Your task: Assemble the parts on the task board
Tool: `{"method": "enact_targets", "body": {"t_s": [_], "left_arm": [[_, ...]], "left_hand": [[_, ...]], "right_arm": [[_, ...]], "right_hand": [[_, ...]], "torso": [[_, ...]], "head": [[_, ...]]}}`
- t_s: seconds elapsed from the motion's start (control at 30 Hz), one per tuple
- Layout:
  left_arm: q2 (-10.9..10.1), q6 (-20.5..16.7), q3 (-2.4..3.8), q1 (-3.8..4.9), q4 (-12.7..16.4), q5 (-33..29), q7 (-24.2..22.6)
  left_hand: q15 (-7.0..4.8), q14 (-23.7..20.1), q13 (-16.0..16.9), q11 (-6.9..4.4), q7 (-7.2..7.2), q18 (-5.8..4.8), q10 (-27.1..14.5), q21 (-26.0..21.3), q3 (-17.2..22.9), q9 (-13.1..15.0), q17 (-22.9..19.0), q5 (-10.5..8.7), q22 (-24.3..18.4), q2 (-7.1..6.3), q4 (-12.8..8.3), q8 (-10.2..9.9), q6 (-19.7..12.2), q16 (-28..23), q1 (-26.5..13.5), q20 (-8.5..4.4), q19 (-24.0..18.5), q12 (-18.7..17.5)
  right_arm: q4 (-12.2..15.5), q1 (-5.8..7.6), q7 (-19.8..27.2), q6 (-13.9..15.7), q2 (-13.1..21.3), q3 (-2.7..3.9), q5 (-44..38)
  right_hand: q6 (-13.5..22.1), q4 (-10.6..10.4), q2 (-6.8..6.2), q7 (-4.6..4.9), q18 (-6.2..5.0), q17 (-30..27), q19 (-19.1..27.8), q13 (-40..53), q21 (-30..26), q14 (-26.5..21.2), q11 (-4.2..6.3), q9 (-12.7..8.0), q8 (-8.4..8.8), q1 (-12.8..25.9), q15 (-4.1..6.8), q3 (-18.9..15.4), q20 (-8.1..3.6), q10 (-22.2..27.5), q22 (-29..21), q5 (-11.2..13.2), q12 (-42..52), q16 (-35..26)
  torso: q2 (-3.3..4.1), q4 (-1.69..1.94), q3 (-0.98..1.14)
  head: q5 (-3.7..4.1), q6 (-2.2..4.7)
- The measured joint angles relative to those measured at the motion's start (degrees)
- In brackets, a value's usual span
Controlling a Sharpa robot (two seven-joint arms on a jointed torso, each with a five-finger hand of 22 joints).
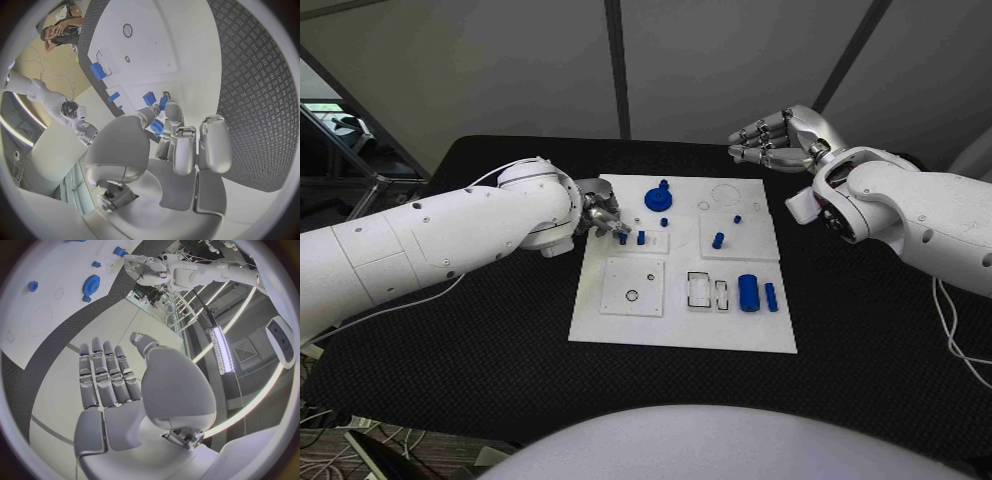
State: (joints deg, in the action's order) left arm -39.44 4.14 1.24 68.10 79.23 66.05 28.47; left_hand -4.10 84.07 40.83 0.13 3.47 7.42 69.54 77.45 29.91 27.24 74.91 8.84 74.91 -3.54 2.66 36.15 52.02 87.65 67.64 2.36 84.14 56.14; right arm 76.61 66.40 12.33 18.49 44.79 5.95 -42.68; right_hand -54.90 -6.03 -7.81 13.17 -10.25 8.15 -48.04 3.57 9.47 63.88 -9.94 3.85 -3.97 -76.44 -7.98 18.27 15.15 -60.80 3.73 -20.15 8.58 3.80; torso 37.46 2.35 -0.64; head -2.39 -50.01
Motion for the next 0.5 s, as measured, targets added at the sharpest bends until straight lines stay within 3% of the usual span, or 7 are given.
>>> {"method": "enact_targets", "body": {"t_s": [0.5], "left_arm": [[-0.1,0.5,0.08,-0.05,0.3,1.2,0.3]], "left_hand": [[0.0,0.0,0.2,-0.08,0.01,0.0,0.2,0.0,0.7,0.0,0.0,0.0,0.0,-0.48,-0.7,0.0,0.0,0.0,-0.5,0.0,0.0,0.4]], "right_arm": [[0.0,0.0,0.0,-0.1,0.0,0.0,0.0]], "right_hand": [[0.0,0.0,0.0,0.0,0.0,0.0,0.0,0.0,0.0,0.0,0.0,0.0,0.0,0.0,0.0,0.0,0.0,0.0,0.0,0.0,0.0,0.0]], "torso": [[-0.01,-0.01,-0.02]], "head": [[-0.11,0.0]]}}
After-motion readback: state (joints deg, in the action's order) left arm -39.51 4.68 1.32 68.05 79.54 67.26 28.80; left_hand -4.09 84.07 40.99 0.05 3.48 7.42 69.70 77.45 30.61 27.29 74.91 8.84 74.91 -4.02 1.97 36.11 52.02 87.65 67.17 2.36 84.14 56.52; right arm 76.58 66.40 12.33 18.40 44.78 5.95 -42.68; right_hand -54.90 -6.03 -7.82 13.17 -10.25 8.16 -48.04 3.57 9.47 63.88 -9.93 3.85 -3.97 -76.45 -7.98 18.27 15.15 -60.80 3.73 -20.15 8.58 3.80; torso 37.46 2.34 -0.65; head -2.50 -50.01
